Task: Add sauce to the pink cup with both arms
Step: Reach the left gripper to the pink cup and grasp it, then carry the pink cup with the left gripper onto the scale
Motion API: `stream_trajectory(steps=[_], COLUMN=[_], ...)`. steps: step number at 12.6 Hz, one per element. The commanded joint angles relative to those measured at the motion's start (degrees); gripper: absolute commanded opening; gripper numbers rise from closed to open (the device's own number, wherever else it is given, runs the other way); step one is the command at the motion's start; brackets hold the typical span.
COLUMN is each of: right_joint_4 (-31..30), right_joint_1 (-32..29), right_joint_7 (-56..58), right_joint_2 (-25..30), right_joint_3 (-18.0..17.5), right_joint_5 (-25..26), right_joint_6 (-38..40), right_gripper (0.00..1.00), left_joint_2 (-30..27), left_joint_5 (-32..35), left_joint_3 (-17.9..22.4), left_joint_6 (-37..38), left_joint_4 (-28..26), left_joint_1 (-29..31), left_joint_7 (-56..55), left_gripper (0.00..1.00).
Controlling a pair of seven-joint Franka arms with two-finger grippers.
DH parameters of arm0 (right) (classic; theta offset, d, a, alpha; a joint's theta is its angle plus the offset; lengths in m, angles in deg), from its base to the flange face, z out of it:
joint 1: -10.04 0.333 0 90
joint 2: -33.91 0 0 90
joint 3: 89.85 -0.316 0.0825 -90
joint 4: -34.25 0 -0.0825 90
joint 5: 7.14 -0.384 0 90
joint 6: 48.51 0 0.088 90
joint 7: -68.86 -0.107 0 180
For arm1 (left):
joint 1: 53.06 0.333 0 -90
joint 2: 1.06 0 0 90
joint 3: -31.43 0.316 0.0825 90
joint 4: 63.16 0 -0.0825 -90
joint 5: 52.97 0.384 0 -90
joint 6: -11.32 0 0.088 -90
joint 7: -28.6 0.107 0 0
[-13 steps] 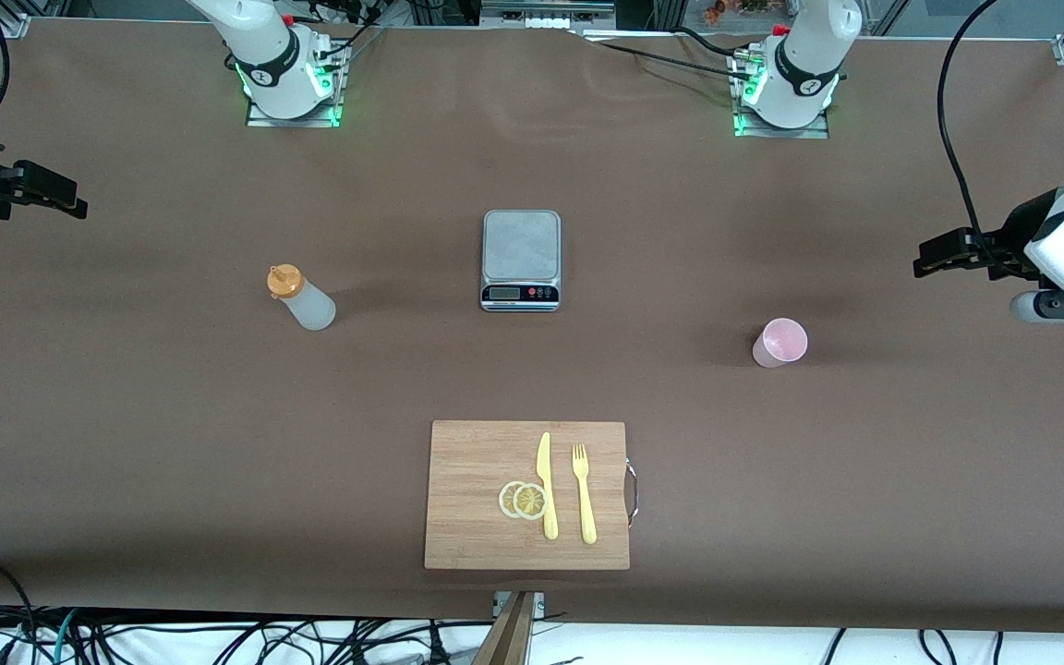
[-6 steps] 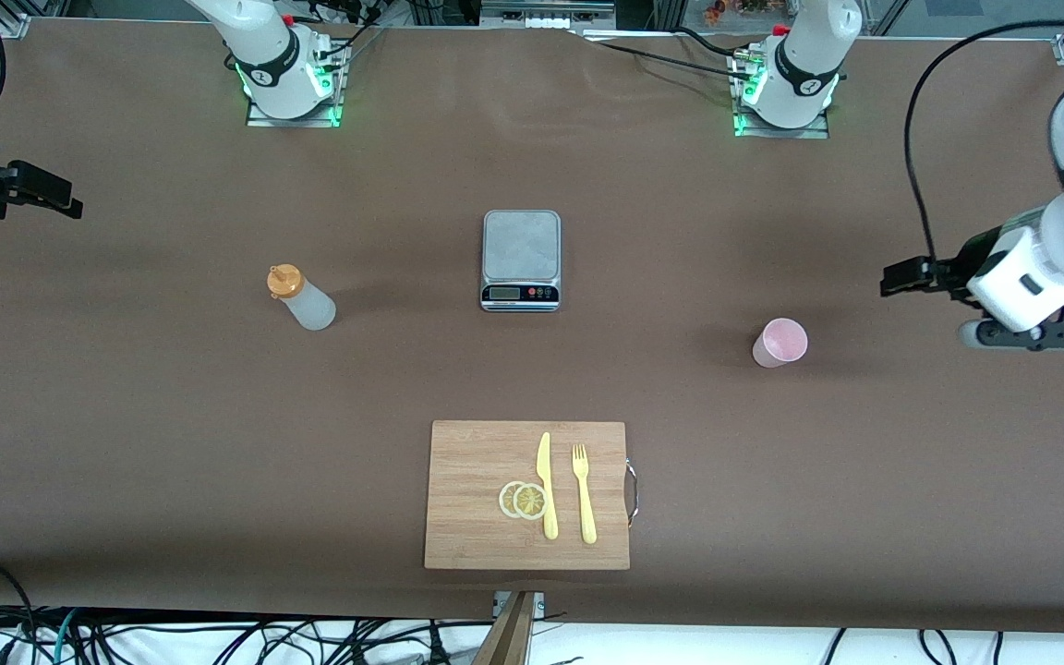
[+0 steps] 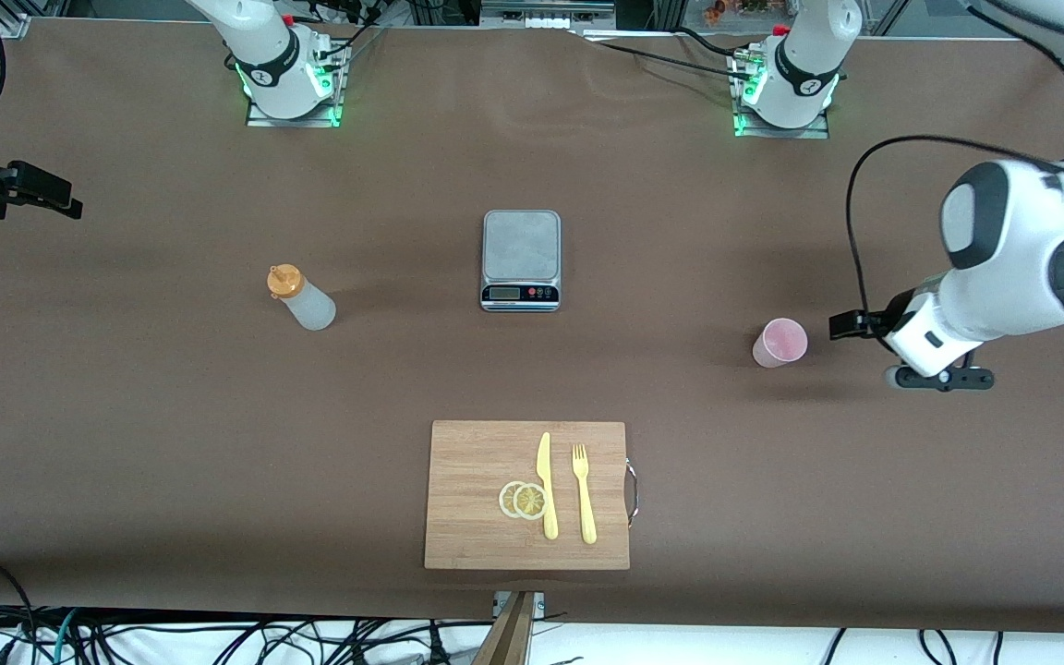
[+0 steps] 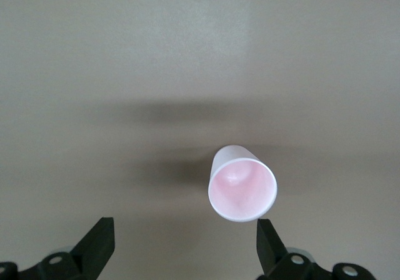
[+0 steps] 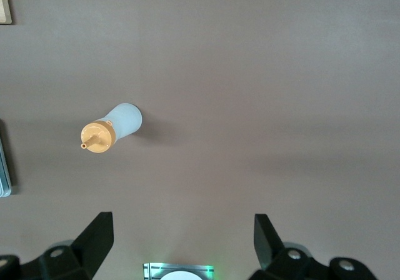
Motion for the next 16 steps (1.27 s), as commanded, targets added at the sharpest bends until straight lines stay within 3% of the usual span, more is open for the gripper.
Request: stream_trajectory(steps=[1, 11, 13, 16], right_joint_4=[0.99, 0.81, 0.90, 0.90], right_joint_1=[-0.52, -0.43, -0.43, -0.34], right_joint_7=[0.94, 0.85, 0.85, 0.85], right_joint_2=[-0.20, -0.20, -0.20, -0.20], right_joint_3=[-0.02, 0.50, 0.42, 0.24], right_joint_5=[-0.52, -0.87, -0.87, -0.88], right_joint_6=[0.91, 1.18, 1.18, 1.18], right_gripper=[0.99, 0.99, 0.99, 0.99], left_joint_2=[0.21, 1.80, 1.71, 1.71], left_joint_5=[1.00, -1.10, -1.38, -1.46], left_joint_3=[0.20, 0.11, 0.19, 0.20], left_joint_6=[-6.73, -17.47, -18.26, -18.44], left_joint_4=[-5.10, -13.45, -14.25, -14.34], left_joint_1=[-0.51, -2.36, -2.79, -2.88], left_joint_7=[1.14, 1.14, 1.14, 0.62], left_gripper=[1.00, 0.89, 0.81, 0.55])
